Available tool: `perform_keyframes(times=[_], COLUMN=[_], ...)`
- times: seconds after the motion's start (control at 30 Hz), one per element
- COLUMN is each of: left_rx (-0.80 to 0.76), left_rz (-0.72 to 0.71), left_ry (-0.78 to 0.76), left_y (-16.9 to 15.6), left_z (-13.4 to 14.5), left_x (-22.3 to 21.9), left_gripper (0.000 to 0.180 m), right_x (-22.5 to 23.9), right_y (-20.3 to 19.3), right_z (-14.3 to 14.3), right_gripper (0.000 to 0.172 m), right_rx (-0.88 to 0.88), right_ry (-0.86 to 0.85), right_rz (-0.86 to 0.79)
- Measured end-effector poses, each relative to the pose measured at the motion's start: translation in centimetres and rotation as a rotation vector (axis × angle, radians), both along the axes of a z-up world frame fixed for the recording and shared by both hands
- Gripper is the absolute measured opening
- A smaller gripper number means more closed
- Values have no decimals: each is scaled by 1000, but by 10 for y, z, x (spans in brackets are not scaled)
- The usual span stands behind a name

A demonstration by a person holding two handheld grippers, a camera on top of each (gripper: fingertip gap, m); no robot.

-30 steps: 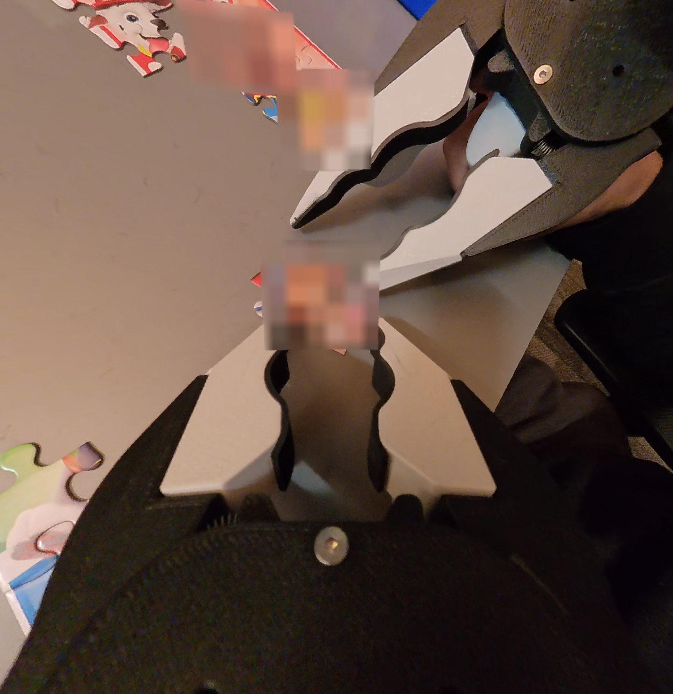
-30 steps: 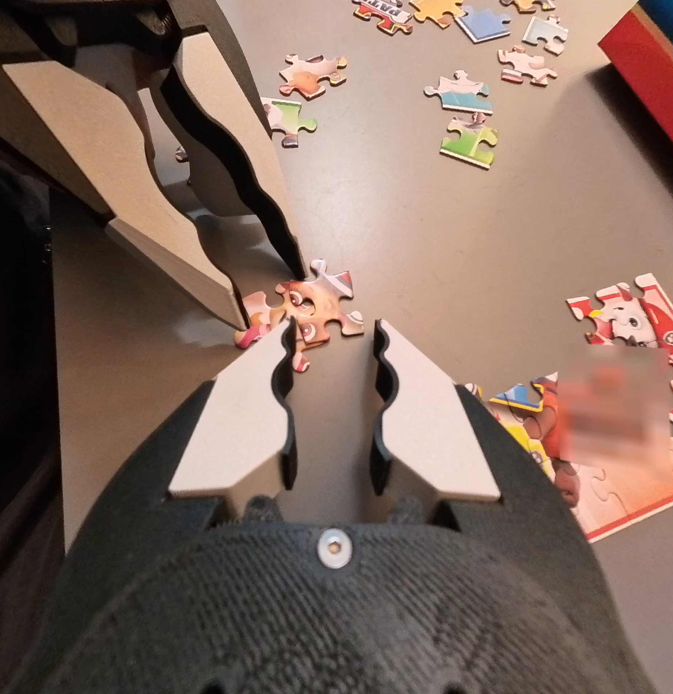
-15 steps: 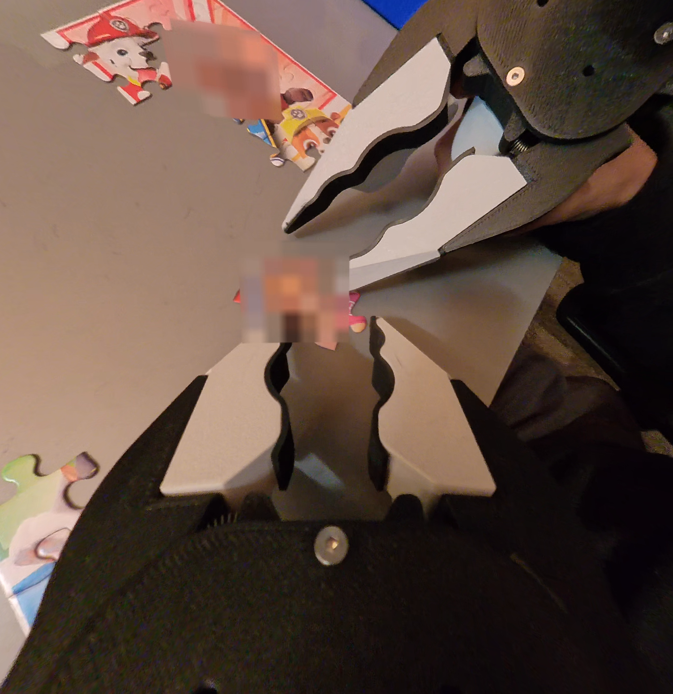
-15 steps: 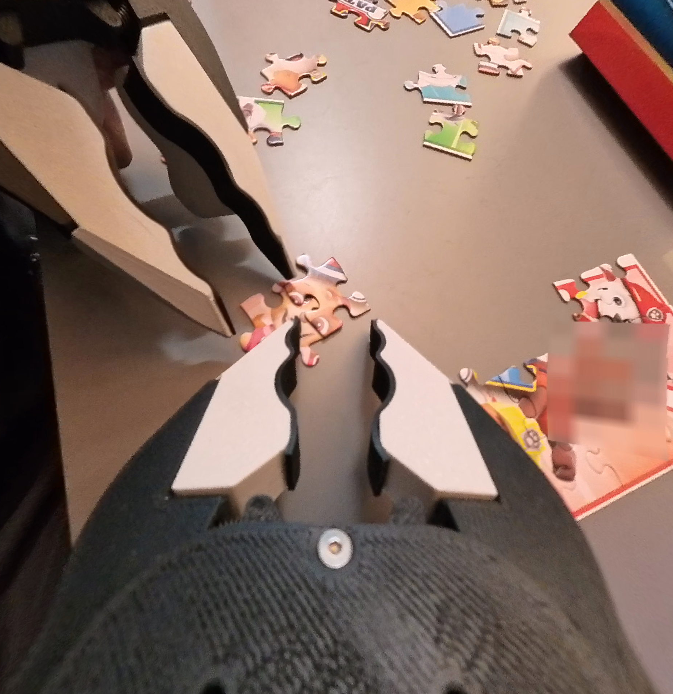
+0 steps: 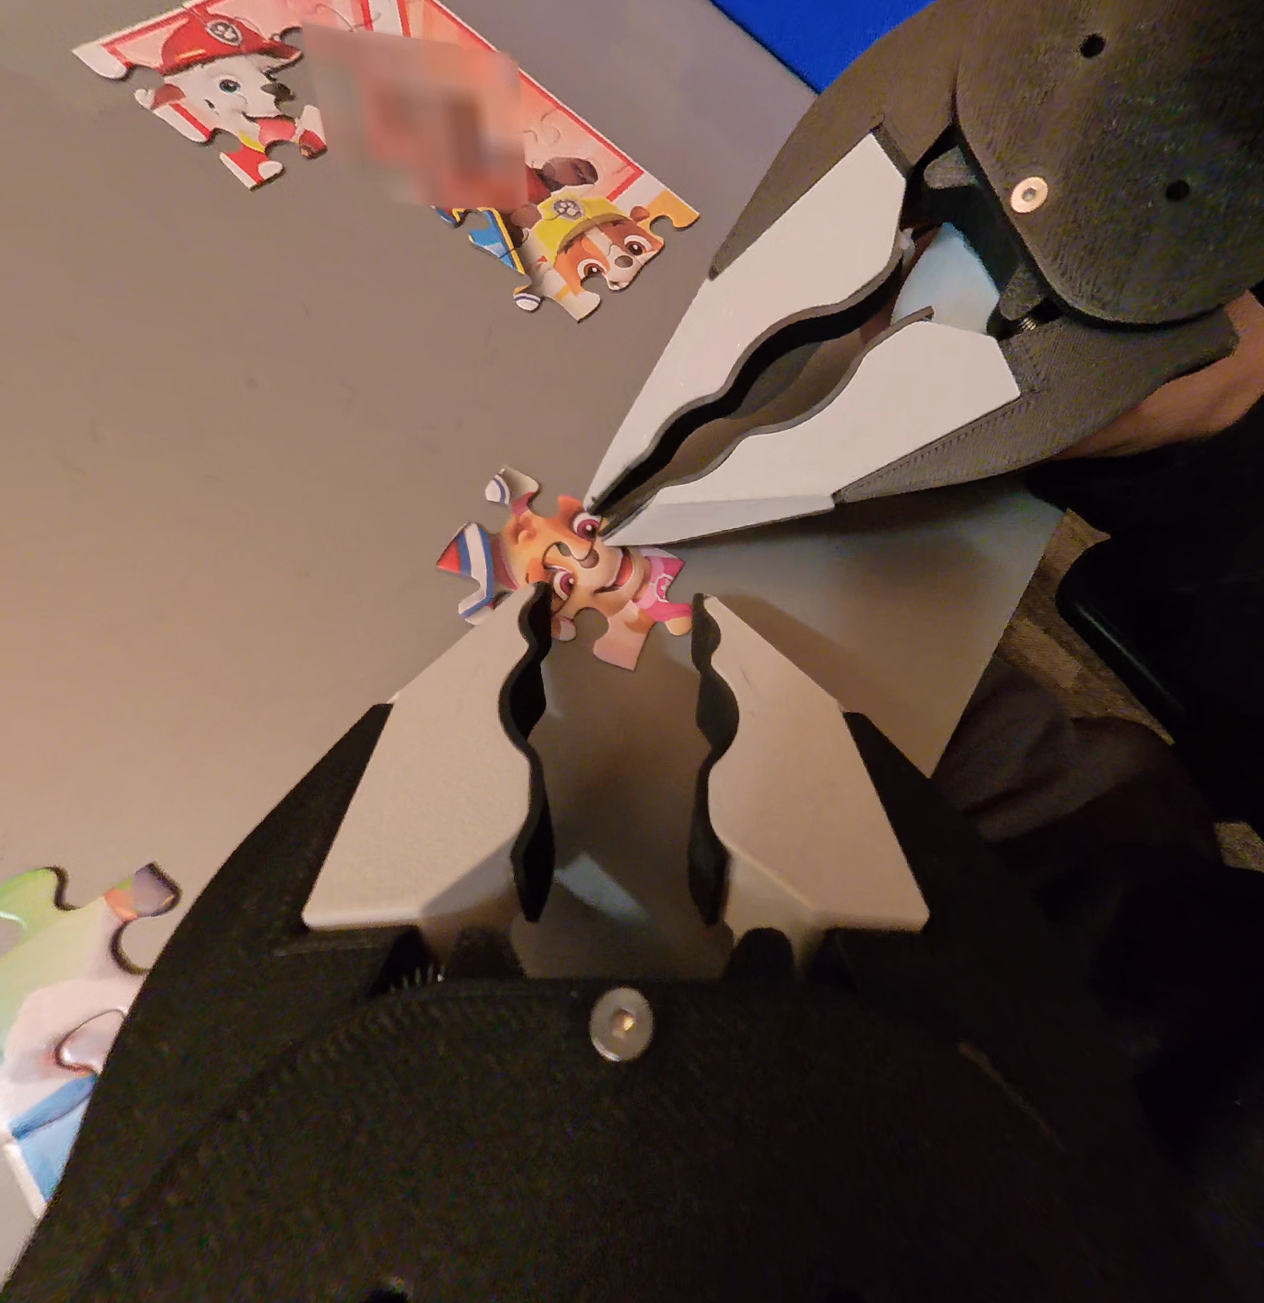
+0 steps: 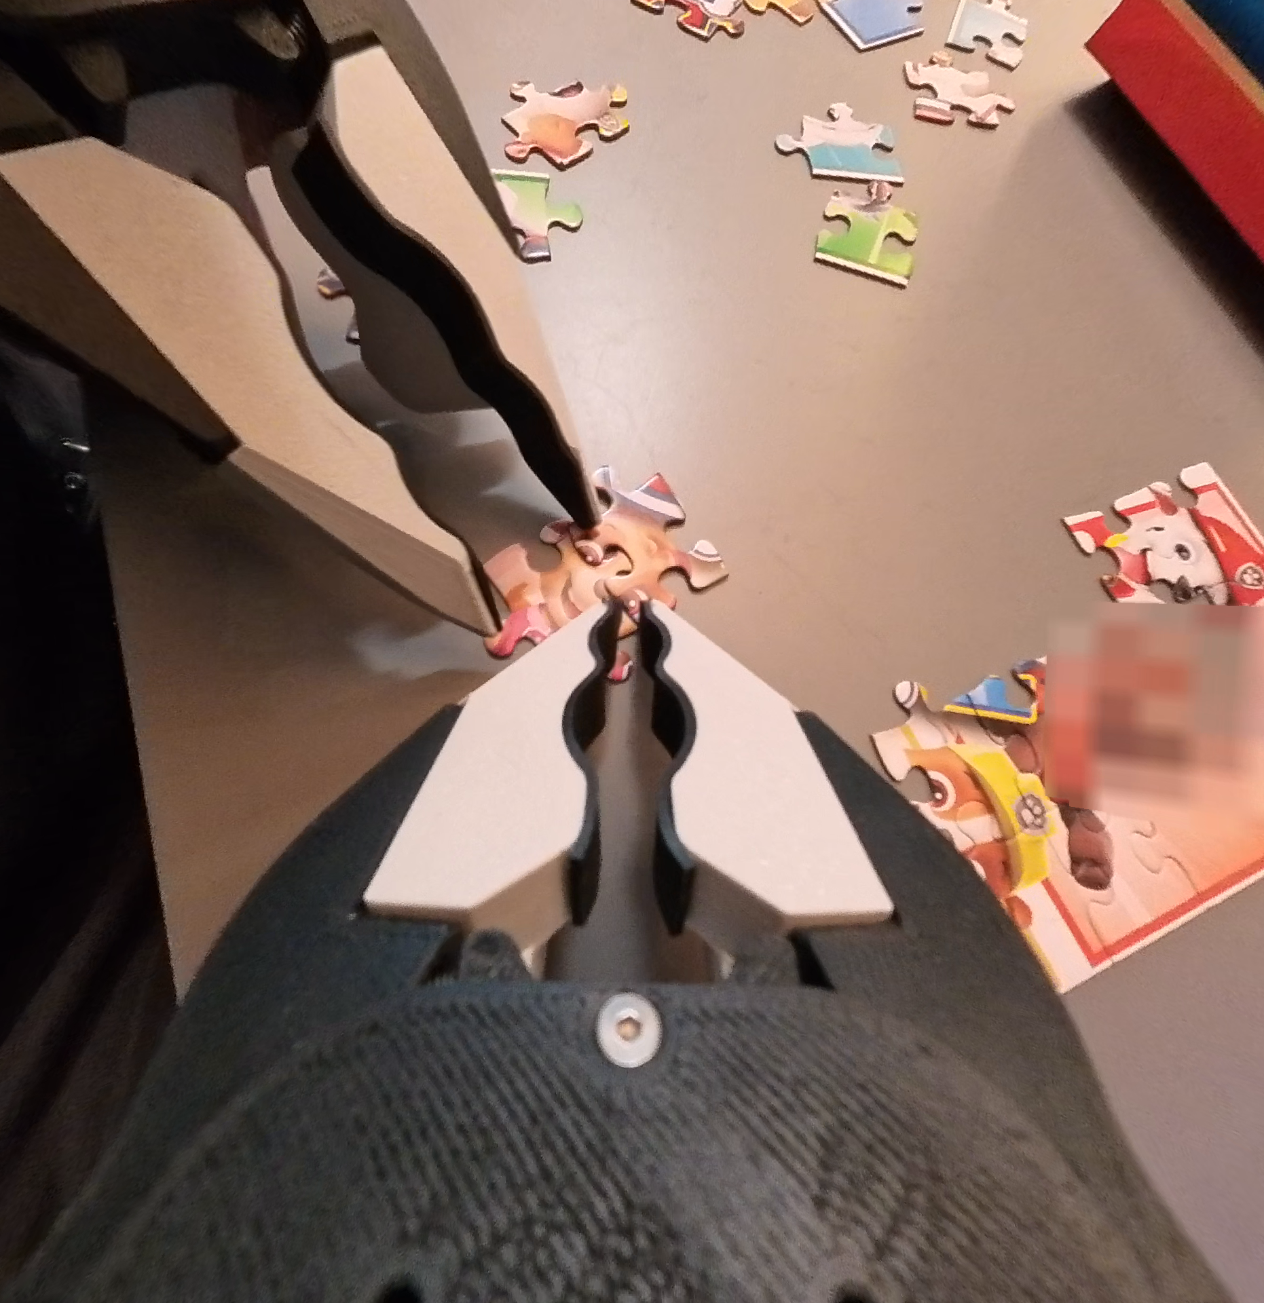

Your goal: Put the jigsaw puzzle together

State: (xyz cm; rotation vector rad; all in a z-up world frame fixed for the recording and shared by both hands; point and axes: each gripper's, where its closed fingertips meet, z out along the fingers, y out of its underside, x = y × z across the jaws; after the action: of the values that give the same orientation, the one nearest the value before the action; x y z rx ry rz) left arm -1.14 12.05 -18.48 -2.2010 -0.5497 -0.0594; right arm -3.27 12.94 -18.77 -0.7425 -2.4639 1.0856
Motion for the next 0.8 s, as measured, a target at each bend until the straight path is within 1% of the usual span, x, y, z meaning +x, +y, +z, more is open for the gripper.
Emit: perform_keyframes(times=[0.17,0.47,0.63,0.7,0.8], left_rx=[9,25,10,6,-1], left_rz=[6,0,-11,-12,-23], left_ry=[-2,-19,-33,-26,-4], left_y=[1,1,2,3,3], left_z=[1,2,-1,-1,0], left_x=[-2,-1,-1,-2,0], left_gripper=[37,38,38,38,38], right_x=[-4,-6,-15,-19,-18], right_y=[-2,0,-1,-1,-1], right_z=[0,1,11,11,1], right_gripper=[0,0,5,6,10], right_rx=[13,35,2,7,34], right_ry=[14,25,66,52,-15], right_rz=[-8,-17,-31,-35,-29])
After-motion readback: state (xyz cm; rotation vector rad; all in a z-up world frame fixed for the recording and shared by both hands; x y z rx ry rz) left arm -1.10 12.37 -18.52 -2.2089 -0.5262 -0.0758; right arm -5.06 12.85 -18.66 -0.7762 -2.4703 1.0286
